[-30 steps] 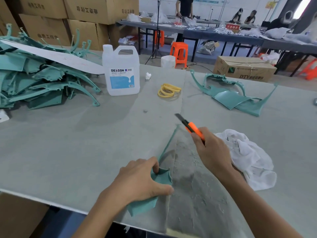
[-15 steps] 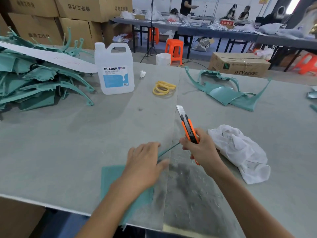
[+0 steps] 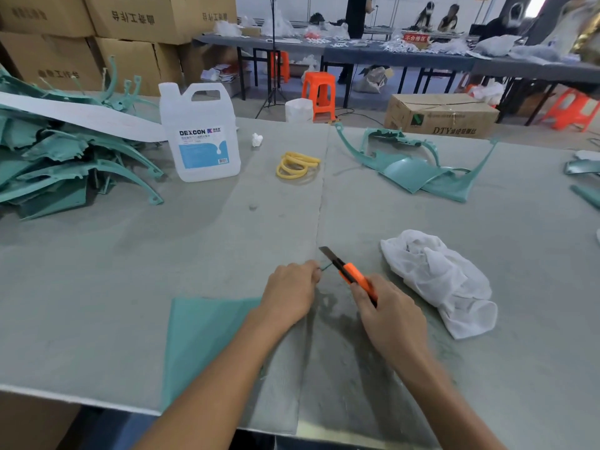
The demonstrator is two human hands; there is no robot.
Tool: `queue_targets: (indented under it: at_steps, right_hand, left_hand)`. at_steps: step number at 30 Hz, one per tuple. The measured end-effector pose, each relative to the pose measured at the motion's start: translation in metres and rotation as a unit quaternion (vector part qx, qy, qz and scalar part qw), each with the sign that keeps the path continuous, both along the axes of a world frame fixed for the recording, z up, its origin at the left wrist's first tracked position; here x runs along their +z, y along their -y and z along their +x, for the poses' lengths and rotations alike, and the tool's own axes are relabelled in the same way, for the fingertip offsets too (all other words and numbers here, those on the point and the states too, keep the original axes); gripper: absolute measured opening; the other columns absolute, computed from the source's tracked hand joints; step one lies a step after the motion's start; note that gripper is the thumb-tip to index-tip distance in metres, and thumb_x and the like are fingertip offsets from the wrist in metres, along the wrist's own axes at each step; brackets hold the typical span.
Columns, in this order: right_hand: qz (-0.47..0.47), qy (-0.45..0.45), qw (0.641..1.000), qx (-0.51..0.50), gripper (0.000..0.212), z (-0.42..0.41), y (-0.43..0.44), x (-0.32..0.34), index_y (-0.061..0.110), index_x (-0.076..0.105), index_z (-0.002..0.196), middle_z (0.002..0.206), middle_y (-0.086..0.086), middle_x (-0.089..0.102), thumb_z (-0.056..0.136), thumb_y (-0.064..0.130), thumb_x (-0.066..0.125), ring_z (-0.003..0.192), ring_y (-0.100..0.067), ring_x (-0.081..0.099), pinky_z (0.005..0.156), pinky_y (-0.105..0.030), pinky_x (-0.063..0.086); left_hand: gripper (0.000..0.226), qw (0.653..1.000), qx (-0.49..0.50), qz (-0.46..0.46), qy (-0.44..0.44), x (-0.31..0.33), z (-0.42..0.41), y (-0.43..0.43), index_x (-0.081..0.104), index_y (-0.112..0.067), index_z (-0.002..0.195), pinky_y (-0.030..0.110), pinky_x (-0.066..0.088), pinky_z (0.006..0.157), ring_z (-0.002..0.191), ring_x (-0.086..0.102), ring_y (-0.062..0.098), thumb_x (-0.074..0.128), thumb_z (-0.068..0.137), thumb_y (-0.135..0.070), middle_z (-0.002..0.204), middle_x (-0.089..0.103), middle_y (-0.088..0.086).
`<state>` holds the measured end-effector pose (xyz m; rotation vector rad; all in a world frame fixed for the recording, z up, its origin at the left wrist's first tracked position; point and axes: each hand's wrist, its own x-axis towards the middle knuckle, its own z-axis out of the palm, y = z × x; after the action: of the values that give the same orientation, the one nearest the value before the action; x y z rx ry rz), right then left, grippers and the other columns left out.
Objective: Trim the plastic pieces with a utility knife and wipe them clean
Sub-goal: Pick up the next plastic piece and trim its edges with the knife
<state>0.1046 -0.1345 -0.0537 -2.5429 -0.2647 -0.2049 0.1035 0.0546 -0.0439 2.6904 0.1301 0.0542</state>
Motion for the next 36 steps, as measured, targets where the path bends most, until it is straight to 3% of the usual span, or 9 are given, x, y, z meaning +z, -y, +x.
queue_targets:
  at_steps: [4,12,18,24,30,36]
  right_hand:
    - [-0.056,0.003,0.998,-0.005,0.026,-0.005,-0.004,0.003,0.032,0.048,0.092,0.082,0.011,0.055,0.102,0.054,0.041,0.073,-0.019,0.053,0.058,-0.034,0.035]
    - [-0.084,-0.004,0.996,-0.012,0.028,-0.007,-0.008,0.003,0.031,0.05,0.093,0.076,0.012,0.052,0.102,0.056,0.039,0.071,-0.019,0.053,0.057,-0.034,0.035]
    - [-0.032,-0.038,0.997,-0.059,0.03,0.005,-0.007,0.006,0.03,0.056,0.101,0.078,0.005,0.054,0.102,0.056,0.041,0.082,-0.031,0.06,0.065,-0.037,0.037]
    - [-0.047,-0.021,0.999,-0.004,0.029,-0.005,-0.007,0.004,0.031,0.051,0.095,0.069,0.013,0.05,0.101,0.058,0.04,0.071,-0.021,0.052,0.06,-0.035,0.038]
    - [-0.011,-0.05,0.998,-0.046,0.028,0.001,-0.007,0.007,0.031,0.054,0.099,0.077,0.003,0.061,0.102,0.056,0.042,0.078,-0.027,0.059,0.067,-0.038,0.045]
    - [-0.02,-0.061,0.997,-0.037,0.031,-0.003,-0.009,0.004,0.033,0.053,0.095,0.074,0.007,0.059,0.1,0.061,0.039,0.078,-0.026,0.06,0.067,-0.037,0.044]
  left_hand:
    - [0.022,0.999,0.018,-0.035,0.002,-0.001,0.0,0.001,0.061,-0.023,0.094,0.041,0.047,0.082,0.098,0.059,0.038,0.042,0.103,-0.023,0.101,0.069,0.013]
    - [0.023,0.998,0.032,-0.05,0.003,-0.004,0.002,0.0,0.062,-0.022,0.091,0.042,0.048,0.084,0.097,0.06,0.035,0.043,0.102,-0.023,0.1,0.07,0.009]
    - [0.027,0.999,0.022,-0.041,0.013,-0.007,0.002,-0.001,0.065,-0.02,0.094,0.041,0.047,0.081,0.095,0.06,0.035,0.041,0.105,-0.026,0.1,0.069,0.011]
    - [0.024,0.998,0.031,-0.051,0.014,-0.005,0.003,-0.001,0.064,-0.022,0.092,0.04,0.047,0.083,0.098,0.06,0.034,0.043,0.103,-0.023,0.101,0.07,0.009]
    - [0.026,0.997,0.035,-0.072,0.009,-0.004,0.001,-0.001,0.067,-0.019,0.097,0.04,0.048,0.083,0.098,0.061,0.032,0.042,0.103,-0.02,0.1,0.071,0.006]
    - [0.026,0.996,0.047,-0.077,0.008,-0.003,0.001,0.0,0.067,-0.019,0.099,0.04,0.048,0.085,0.099,0.06,0.032,0.041,0.104,-0.023,0.101,0.071,0.007]
